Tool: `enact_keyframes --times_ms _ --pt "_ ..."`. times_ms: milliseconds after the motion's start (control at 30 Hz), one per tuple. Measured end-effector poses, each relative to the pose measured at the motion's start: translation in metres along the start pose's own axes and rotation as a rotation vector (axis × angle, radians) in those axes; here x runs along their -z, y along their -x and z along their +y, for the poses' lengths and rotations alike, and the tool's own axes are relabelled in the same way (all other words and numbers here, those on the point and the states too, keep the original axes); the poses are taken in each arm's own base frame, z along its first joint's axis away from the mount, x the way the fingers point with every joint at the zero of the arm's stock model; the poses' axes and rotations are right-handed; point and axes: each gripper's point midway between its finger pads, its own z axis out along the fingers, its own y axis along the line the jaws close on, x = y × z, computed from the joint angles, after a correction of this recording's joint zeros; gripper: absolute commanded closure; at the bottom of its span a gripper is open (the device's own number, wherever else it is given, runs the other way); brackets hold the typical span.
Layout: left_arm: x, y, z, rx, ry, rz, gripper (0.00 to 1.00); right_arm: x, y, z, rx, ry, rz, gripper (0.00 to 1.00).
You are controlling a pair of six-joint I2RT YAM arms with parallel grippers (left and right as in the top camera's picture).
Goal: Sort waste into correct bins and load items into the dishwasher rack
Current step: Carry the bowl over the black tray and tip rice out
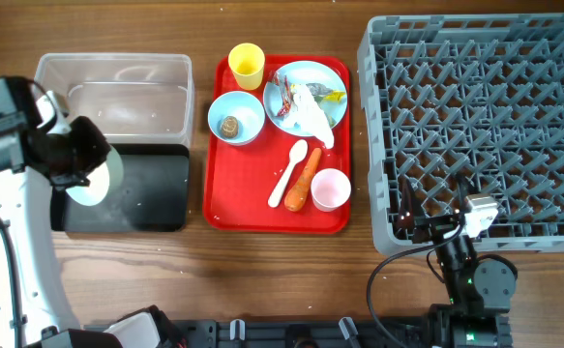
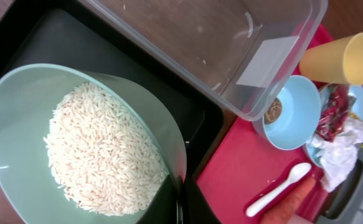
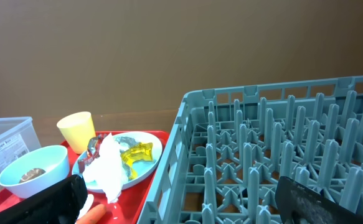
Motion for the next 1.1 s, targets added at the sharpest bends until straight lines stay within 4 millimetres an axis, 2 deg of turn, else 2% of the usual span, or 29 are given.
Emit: enact_keyframes --times_ms 133,433,500,600,800,933,1100 --pt "0.004 0.012 0.006 0.042 -0.062 -0.031 0.96 0.000 0.000 0.000 0.000 0.000 0.000 0.00" --pt "-0.030 0.003 0.016 0.045 -0.118 -0.020 0.96 0.000 0.000 0.000 0.000 0.000 0.000 0.00" --pt "-0.035 0.009 0.019 0.056 -0.171 -0.045 0.96 0.000 0.000 0.000 0.000 0.000 0.000 0.00" --pt "-0.043 0.004 0.029 0.086 -0.256 -0.042 0.96 0.000 0.000 0.000 0.000 0.000 0.000 0.00" --pt "-0.048 0.002 0.037 0.077 -0.459 -0.101 0.96 0.000 0.000 0.000 0.000 0.000 0.000 0.00" --pt "-0.039 -0.003 0.037 0.073 -0.595 -0.123 0.96 0.000 0.000 0.000 0.000 0.000 0.000 0.00" --pt "-0.022 -0.004 0.024 0.052 -0.734 -0.138 0.96 0.000 0.000 0.000 0.000 0.000 0.000 0.00"
